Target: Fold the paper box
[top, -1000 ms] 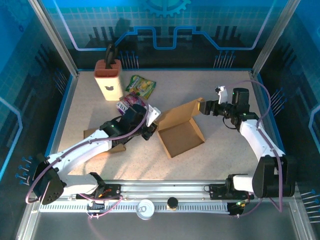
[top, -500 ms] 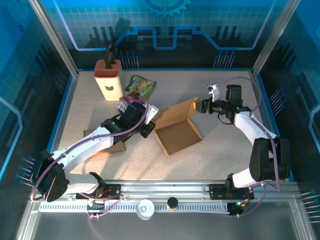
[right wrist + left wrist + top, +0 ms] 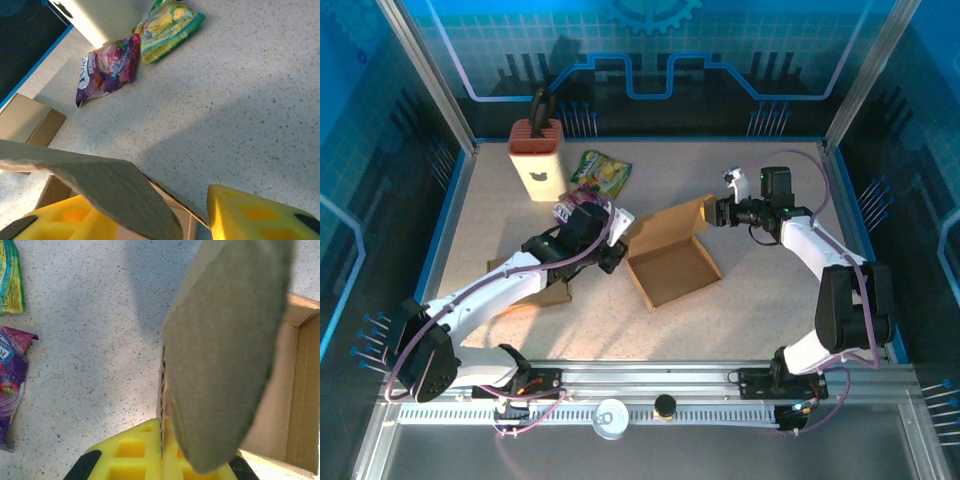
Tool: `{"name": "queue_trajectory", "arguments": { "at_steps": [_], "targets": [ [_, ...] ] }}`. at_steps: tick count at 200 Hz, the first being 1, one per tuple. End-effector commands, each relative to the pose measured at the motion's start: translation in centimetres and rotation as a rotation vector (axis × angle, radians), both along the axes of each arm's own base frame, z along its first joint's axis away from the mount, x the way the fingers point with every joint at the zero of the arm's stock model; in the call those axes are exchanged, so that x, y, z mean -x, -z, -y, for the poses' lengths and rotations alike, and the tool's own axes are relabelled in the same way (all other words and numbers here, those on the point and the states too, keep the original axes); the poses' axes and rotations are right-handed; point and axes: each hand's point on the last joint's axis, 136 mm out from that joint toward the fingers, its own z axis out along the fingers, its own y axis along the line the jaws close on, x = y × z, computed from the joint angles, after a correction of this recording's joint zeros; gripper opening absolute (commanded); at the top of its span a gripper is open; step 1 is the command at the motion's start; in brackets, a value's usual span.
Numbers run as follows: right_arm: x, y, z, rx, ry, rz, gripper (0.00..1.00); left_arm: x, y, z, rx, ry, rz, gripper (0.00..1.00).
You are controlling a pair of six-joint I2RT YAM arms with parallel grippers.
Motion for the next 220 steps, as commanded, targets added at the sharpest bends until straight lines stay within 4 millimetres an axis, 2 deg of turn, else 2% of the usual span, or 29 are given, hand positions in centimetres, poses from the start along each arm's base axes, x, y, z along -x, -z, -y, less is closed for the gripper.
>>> {"name": "queue_trajectory", "arguments": {
  "at_steps": [1,19,40,78,100,122,172,213,216,220],
  "targets": [
    [-0.1,0.7,-0.7,0.056,-0.022,-0.002,0.50,-0.2,0.0,0.0,0.023,-0.009,-0.018,0.00],
    [-0.1,0.9,-0.8,0.065,-0.020,0.004,0.49,-0.2,0.1,0.0,0.027,-0.011,-0.022,0.00],
    [-0.1,0.8,-1.1,0.067,-0.023,0.012,0.40,-0.4,0.2,0.0,0.025,-0.018,-0.026,0.00],
    [0.2,0.2,-1.1,0.089,-0.009,0.039,0.28,-0.8,0.3,-0.3,0.016,-0.040,-0.029,0.00],
    [0.2,0.0,-1.2,0.098,-0.008,0.038,0.17,-1.0,0.3,-0.3,0.019,-0.048,-0.030,0.00],
    [0.2,0.1,-1.4,0.136,0.008,0.041,0.00,-1.4,0.4,-0.4,0.015,-0.069,-0.030,0.00],
    [1.2,-0.9,-1.8,0.172,0.146,0.075,0.00,-4.1,-0.2,-1.5,0.034,-0.276,-0.025,0.00],
    [2.3,-2.5,-2.5,0.156,0.309,0.105,0.00,-6.4,-0.9,-1.1,0.098,-0.410,-0.025,0.00],
    [2.7,-1.6,-2.4,0.167,0.318,0.087,0.00,-6.5,-0.9,-1.0,0.101,-0.414,-0.026,0.00],
    [2.8,-1.5,-2.4,0.166,0.335,0.087,0.00,-6.7,-1.0,-0.8,0.109,-0.413,-0.027,0.00]
  ]
}}
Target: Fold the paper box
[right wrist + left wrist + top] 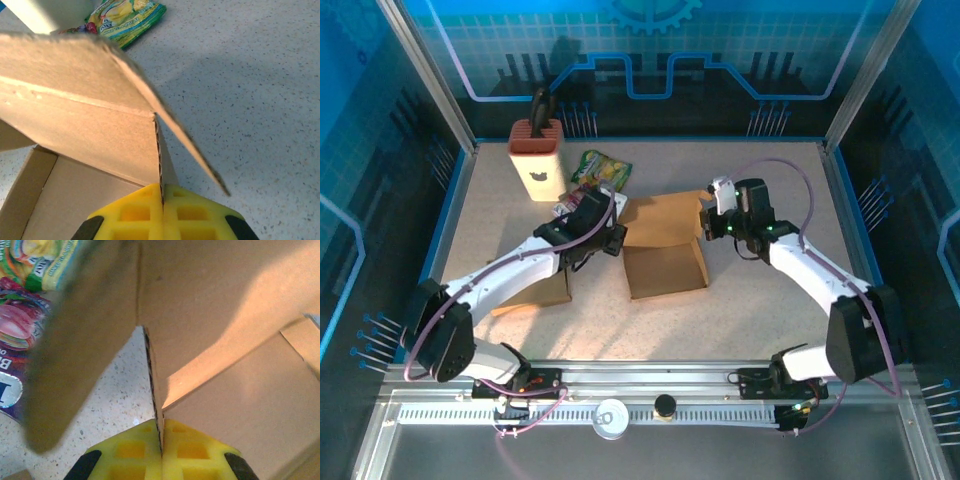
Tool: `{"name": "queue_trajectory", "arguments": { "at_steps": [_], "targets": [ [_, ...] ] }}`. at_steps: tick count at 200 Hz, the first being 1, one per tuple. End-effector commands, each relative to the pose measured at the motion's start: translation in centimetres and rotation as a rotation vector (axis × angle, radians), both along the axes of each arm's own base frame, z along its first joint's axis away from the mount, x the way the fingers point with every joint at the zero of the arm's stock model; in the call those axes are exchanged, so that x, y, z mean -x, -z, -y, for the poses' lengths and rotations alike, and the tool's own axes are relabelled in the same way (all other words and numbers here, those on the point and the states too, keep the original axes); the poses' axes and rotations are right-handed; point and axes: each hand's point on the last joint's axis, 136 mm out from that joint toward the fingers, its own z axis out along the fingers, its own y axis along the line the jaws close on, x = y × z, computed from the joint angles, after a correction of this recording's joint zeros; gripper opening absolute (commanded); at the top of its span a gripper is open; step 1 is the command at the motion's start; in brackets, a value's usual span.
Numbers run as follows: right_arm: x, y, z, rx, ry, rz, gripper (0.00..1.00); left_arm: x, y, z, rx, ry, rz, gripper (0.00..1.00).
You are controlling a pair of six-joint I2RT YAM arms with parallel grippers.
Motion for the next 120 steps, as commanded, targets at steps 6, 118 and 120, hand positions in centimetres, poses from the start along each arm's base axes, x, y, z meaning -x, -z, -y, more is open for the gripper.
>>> {"name": "queue_trajectory", "arguments": {
  "at_steps": [6,118,120],
  "targets": [
    [0.4,-1.1,-0.5,-0.045,0.134,0.048,0.00,-2.2,-1.8,1.3,0.090,-0.081,0.026,0.00],
    [-3.6,-4.4,0.3,-0.166,0.377,0.231,0.00,-6.4,-5.7,4.3,0.215,0.007,0.201,0.00],
    [-3.6,-4.3,0.3,-0.169,0.375,0.236,0.00,-6.5,-5.8,4.4,0.225,0.015,0.208,0.00]
  ]
}}
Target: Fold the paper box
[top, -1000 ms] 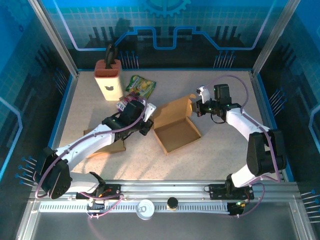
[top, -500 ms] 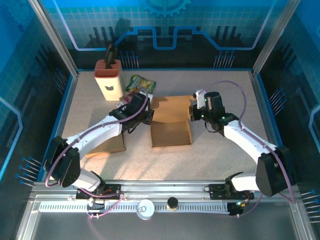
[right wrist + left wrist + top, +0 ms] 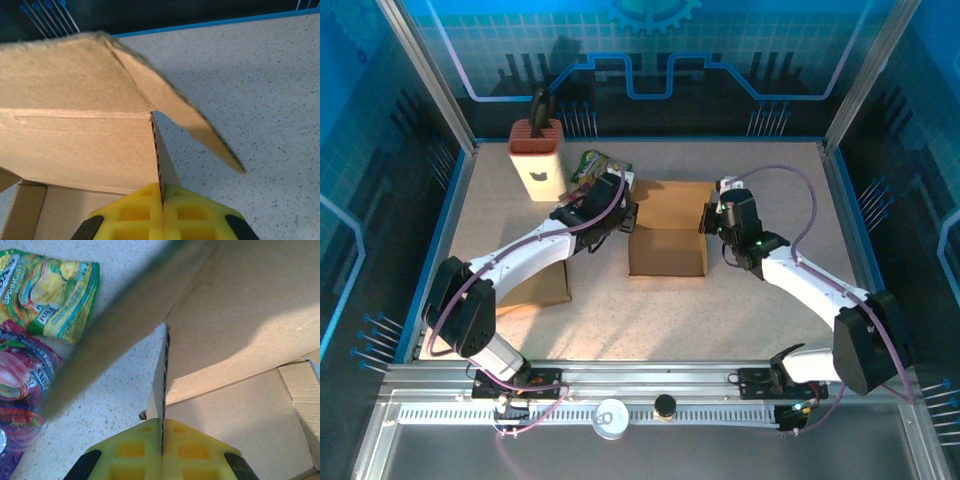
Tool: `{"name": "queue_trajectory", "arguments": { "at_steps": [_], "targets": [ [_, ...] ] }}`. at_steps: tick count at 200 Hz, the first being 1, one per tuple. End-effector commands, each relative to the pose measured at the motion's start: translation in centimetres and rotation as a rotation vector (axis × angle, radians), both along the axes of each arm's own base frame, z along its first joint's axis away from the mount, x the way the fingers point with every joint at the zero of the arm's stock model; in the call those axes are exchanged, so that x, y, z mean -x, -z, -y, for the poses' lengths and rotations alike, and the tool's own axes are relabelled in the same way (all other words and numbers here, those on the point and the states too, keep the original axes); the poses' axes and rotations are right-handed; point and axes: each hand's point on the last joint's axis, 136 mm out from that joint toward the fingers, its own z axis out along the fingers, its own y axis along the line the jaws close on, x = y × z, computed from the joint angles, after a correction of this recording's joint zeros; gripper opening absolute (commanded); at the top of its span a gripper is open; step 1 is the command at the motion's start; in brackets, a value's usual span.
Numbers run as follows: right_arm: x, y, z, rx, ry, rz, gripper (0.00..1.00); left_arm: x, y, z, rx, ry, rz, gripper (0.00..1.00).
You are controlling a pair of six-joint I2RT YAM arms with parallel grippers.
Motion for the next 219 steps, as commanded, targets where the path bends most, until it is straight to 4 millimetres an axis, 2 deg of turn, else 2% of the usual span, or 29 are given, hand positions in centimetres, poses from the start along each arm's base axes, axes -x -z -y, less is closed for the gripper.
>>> {"name": "queue_trajectory", "arguments": {
  "at_steps": [1,15,31,53,72,113,141,188,219],
  "targets": [
    [-1.7,-3.2,-1.6,-0.094,-0.005,0.151,0.00,-1.5,-3.7,2.1,0.132,0.086,0.137,0.00],
    [-1.9,-3.4,-1.7,-0.117,-0.012,0.224,0.00,-1.8,-4.0,3.0,0.188,0.140,0.195,0.00],
    [-1.7,-3.0,-1.8,-0.136,-0.028,0.262,0.00,-1.8,-3.5,3.8,0.207,0.178,0.214,0.00],
    [-1.0,-2.7,-2.1,-0.164,-0.057,0.333,0.00,-1.4,-2.6,4.1,0.236,0.202,0.229,0.00],
    [-0.4,-1.9,-2.0,-0.178,-0.065,0.388,0.00,-0.7,-2.6,4.3,0.291,0.223,0.269,0.00],
    [0.4,-0.4,-1.7,-0.180,-0.068,0.409,0.00,0.8,-2.1,4.5,0.339,0.271,0.301,0.01],
    [1.1,0.2,-1.7,-0.164,-0.071,0.440,0.00,1.6,-1.0,4.7,0.359,0.304,0.318,0.02],
    [1.7,2.1,-1.7,-0.144,-0.069,0.454,0.00,2.2,0.9,4.0,0.423,0.261,0.337,0.02],
    [2.1,3.0,-1.9,-0.146,-0.075,0.455,0.00,2.8,2.2,4.4,0.458,0.256,0.327,0.02]
  ]
}}
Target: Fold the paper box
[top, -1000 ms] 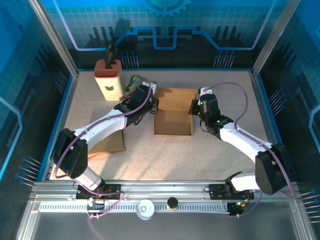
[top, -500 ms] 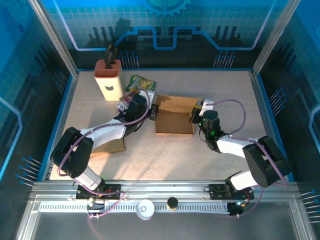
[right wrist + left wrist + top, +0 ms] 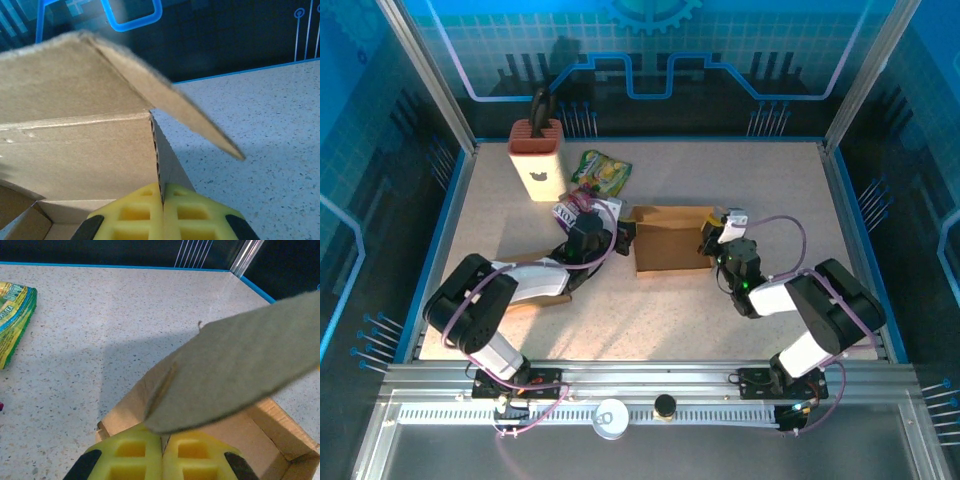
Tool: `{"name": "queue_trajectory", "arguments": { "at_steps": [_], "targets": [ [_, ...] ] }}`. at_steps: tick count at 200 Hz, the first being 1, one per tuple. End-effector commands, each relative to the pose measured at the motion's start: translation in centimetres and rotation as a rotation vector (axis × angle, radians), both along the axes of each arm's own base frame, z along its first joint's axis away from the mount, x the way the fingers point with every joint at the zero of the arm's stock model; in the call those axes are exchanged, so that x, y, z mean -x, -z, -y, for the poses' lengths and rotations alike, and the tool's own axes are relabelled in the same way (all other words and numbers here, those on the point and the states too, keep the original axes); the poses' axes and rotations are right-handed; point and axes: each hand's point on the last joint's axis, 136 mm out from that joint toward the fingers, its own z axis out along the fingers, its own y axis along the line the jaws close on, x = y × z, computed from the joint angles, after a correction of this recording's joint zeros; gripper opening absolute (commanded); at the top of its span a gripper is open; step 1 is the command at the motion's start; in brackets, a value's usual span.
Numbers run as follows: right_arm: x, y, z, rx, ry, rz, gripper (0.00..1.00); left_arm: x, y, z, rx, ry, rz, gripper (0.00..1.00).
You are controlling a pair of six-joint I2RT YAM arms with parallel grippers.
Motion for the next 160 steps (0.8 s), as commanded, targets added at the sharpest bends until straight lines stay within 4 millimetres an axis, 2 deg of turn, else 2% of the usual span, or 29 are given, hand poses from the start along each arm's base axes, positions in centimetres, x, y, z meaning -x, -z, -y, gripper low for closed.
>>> {"name": "queue_trajectory", "arguments": {
  "at_steps": [1,67,99,113,139,160],
  "targets": [
    [0.8,-1.5,-2.3,-0.024,-0.085,0.087,0.00,1.2,-2.3,3.0,0.129,0.109,0.071,0.02],
    [1.9,-0.3,-2.3,-0.013,-0.069,0.090,0.00,3.0,-0.2,3.4,0.146,0.073,0.093,0.04],
    [2.6,-0.2,-1.7,-0.013,-0.052,0.084,0.12,3.9,0.5,2.9,0.149,0.068,0.103,0.05],
    [2.8,0.1,-1.3,-0.017,-0.038,0.062,0.22,4.0,0.8,2.8,0.142,0.068,0.102,0.05],
    [3.1,0.6,-1.3,-0.004,-0.043,0.010,0.25,4.5,1.7,3.1,0.120,0.070,0.095,0.04],
    [3.2,0.3,-1.2,0.004,-0.039,-0.005,0.25,4.7,2.1,2.9,0.104,0.053,0.098,0.04]
  ]
}}
